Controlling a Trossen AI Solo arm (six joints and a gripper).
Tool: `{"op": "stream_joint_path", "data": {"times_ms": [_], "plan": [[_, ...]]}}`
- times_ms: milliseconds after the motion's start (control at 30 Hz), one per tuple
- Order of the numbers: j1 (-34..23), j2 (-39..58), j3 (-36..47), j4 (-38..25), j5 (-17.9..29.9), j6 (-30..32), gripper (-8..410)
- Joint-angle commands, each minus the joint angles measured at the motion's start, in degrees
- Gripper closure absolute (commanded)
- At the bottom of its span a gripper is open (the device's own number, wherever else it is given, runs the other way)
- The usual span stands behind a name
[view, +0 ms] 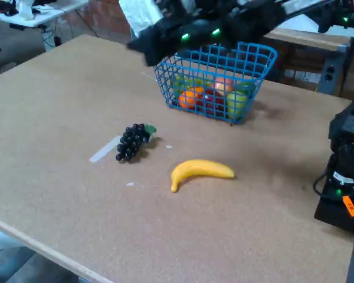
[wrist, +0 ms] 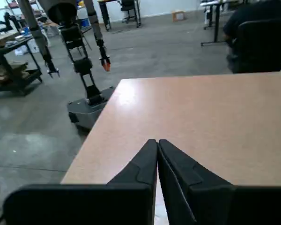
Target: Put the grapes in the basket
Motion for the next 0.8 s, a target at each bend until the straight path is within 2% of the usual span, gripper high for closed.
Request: {"op": "stream_joint_path", "data": {"times_ms": [0, 233, 367, 533, 600, 667, 767], "plan": [[1.8, 7.5, 2.0, 1.7, 0.1, 5.7, 358], [2.8, 16.4, 2.3, 6.1, 0.7, 14.6, 235], [3.1, 17.3, 2.3, 5.6, 8.2, 17.0, 186], [3.4, 16.7, 2.3, 5.1, 20.5, 17.5, 170], [3.4, 16.7, 2.3, 4.0, 23.8, 17.9, 170], [3.4, 16.8, 2.3, 1.3, 27.5, 21.7, 170], [3.5, 17.2, 2.3, -2.6, 29.9, 26.5, 170]]}}
